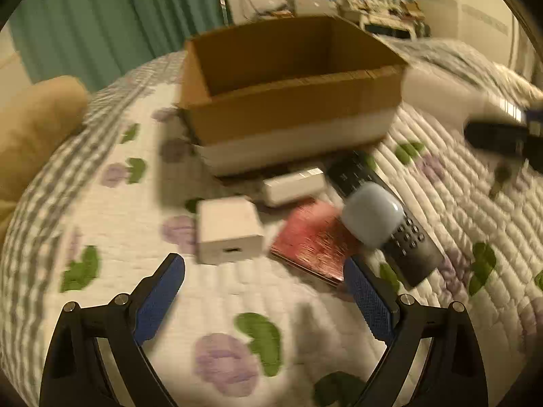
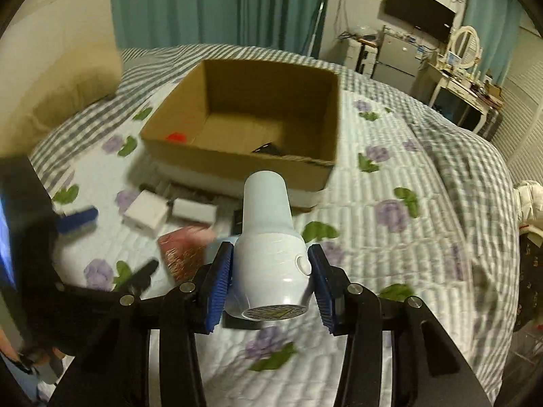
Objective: Organize rigid objects
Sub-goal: 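Grasp the white hair dryer with the right tool and lift it, then grasp the pink rose-printed notebook with the left tool while the right holds the dryer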
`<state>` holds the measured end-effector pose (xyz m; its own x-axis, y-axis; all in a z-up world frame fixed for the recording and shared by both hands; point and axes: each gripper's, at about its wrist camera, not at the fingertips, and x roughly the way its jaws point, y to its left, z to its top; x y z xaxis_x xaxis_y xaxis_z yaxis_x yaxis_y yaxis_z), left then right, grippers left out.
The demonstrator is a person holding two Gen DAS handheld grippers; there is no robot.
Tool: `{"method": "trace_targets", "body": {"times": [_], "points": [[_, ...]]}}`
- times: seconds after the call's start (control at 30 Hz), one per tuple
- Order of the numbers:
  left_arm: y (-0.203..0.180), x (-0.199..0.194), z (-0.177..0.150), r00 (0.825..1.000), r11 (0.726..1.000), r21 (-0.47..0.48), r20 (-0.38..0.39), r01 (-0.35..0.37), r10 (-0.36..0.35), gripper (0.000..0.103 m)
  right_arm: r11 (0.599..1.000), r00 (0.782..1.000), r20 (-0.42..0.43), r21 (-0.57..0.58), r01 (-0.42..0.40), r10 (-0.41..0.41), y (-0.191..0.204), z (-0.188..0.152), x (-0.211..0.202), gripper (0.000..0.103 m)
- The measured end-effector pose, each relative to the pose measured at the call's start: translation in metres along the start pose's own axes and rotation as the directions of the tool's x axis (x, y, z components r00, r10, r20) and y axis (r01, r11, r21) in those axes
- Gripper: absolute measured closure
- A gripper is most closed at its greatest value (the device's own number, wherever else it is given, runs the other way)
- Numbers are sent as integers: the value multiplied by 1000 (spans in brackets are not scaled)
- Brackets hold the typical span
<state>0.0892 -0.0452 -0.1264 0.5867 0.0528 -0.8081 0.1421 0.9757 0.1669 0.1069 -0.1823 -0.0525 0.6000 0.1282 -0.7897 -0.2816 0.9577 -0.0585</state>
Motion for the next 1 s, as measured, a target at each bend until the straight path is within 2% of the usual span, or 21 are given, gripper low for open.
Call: {"method": "trace_targets", "body": {"times": [0.2, 0.3, 0.43, 0.57, 0.63, 0.7, 0.8, 1.0], "points": [[-29, 24, 2, 998, 995, 96, -58, 34, -29, 8, 999, 1000, -28, 43, -9, 11, -24, -7, 15, 59], [-41, 36, 5, 996, 988, 141, -77, 56, -45, 8, 997, 998, -46, 69, -39, 42, -30, -13, 23, 59], [-51, 65, 12, 993, 981, 188, -117, 37, -15, 8, 994, 995, -58, 89, -70, 75, -34, -16, 30, 59], [-47, 79, 23, 989, 981, 173, -135, 82, -59, 8, 990, 994, -57, 105, -91, 98, -38, -17, 32, 59], [-37, 89, 28, 977, 982, 121, -175, 143, -121, 8, 989, 993, -58, 110, -95, 101, -39, -18, 32, 59], [-32, 90, 30, 971, 981, 101, -186, 168, -147, 9, 989, 993, -59, 110, -95, 102, -39, -19, 33, 59], [-31, 85, 32, 970, 979, 107, -192, 171, -149, 14, 990, 994, -52, 102, -93, 99, -37, -19, 31, 59], [-28, 56, 27, 960, 968, 79, -173, 238, -222, 15, 992, 996, -40, 95, -79, 83, -36, -21, 25, 59]]}}
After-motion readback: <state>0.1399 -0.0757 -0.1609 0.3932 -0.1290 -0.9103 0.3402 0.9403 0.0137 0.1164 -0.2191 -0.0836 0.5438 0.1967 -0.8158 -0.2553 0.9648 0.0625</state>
